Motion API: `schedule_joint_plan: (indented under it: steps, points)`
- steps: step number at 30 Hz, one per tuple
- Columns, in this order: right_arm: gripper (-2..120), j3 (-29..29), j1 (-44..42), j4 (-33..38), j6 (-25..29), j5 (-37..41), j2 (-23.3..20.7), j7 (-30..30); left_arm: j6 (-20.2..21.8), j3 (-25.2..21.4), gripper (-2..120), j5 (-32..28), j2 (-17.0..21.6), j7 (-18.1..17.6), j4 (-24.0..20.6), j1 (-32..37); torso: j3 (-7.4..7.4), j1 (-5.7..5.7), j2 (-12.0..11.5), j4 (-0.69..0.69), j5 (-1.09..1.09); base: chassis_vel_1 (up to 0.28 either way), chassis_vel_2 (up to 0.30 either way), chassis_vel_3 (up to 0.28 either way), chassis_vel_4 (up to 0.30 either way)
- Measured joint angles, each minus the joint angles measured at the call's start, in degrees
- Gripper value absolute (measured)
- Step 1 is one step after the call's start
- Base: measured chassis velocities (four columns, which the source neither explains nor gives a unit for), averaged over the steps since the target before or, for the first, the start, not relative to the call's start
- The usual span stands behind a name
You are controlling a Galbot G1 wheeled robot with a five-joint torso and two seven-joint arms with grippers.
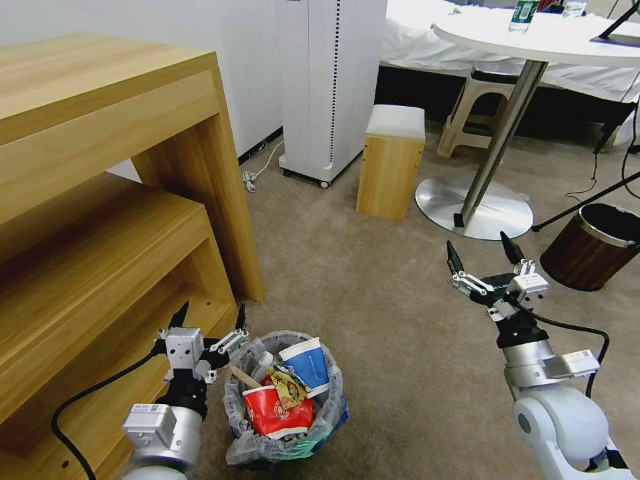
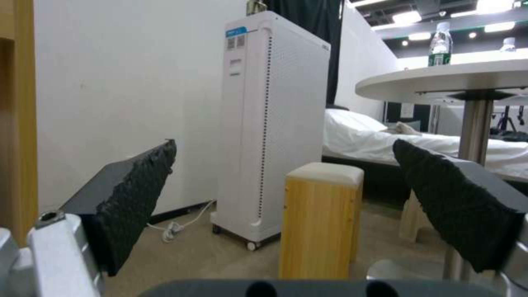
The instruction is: Pick up the trash bin and place the garbage on the floor into it.
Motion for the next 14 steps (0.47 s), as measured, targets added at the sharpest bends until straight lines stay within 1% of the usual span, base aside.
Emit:
schedule_joint_plan:
  steps: [14]
  points:
    - [100, -0.1, 0.1, 0.0, -0.1, 0.1, 0.0, -0.1, 0.1, 0.1, 100, -0.1, 0.0, -0.2, 0.0, 0.0, 0.00, 0.00, 0.0, 0.00, 0.00, 0.000, 0.000, 0.000, 0.000]
